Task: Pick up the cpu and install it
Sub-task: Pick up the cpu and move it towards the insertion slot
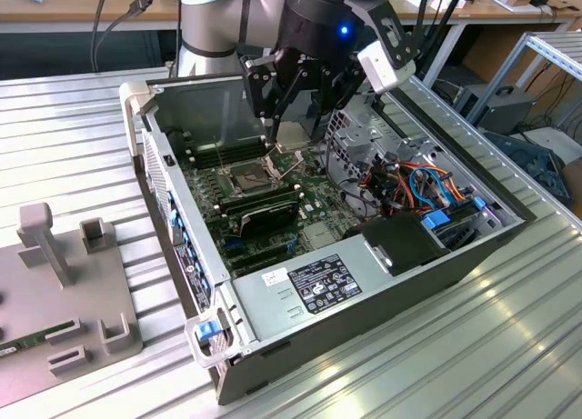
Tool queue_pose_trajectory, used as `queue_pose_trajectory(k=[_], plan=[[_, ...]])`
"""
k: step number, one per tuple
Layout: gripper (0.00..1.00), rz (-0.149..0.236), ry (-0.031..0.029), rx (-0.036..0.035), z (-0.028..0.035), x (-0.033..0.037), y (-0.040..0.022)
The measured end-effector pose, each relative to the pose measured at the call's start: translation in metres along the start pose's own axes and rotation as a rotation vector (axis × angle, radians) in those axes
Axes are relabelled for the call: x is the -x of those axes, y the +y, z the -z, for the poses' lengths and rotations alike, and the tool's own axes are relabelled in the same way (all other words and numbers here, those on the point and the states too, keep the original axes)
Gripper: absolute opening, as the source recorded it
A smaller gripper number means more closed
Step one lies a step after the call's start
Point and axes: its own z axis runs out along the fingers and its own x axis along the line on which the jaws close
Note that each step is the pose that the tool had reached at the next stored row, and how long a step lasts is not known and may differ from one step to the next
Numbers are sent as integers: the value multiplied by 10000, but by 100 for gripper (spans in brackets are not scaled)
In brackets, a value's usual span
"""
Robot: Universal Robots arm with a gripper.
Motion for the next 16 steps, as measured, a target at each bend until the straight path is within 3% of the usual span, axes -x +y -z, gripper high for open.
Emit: queue_pose_trajectory(k=[6,9,12,16], plan=[[55,1,0,-1,-33,1,-1],[55,2,0,-2,-161,10,11],[55,1,-1,0,-230,10,96],[55,2,0,4,-296,1,254]])
